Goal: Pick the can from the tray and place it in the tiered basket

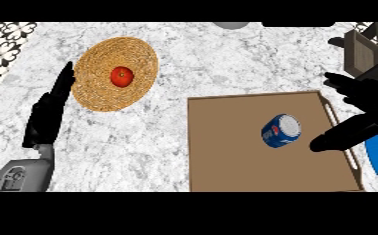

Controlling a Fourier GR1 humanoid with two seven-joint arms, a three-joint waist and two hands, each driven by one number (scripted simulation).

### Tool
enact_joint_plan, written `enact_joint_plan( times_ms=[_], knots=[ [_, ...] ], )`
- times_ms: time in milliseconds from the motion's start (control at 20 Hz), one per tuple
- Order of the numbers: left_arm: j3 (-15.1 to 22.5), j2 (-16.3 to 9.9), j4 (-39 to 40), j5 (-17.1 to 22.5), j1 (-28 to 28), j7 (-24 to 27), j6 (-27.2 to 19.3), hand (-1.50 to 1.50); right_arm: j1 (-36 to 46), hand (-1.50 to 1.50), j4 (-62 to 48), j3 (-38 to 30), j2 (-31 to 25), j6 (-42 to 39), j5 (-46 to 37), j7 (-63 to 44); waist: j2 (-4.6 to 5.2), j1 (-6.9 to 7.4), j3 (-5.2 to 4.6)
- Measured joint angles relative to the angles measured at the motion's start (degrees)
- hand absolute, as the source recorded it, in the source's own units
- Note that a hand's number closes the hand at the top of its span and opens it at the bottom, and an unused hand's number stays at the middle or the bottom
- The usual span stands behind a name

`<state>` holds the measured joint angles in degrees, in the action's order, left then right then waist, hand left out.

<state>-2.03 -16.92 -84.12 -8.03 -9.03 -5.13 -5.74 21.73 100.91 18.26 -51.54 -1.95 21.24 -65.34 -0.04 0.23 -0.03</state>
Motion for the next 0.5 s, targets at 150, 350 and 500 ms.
enact_joint_plan(
  times_ms=[150,350,500],
  knots=[
    [0.18,0.67,0.62,-0.66,-0.73,-0.01,-0.27,0.00,-0.28,-1.50,-0.33,0.28,0.57,-0.24,-0.36,0.06,0.01,-0.10,-0.01],
    [-0.62,0.66,2.00,-0.59,-0.59,1.49,0.11,0.00,-1.85,-1.50,0.27,1.61,1.95,0.34,-1.71,0.05,0.00,-0.22,-0.03],
    [-0.99,0.48,1.39,-0.54,-0.49,1.13,0.54,0.00,-2.74,-1.50,-0.96,1.66,2.92,0.42,-2.20,0.54,0.01,-0.15,-0.01]
  ],
)
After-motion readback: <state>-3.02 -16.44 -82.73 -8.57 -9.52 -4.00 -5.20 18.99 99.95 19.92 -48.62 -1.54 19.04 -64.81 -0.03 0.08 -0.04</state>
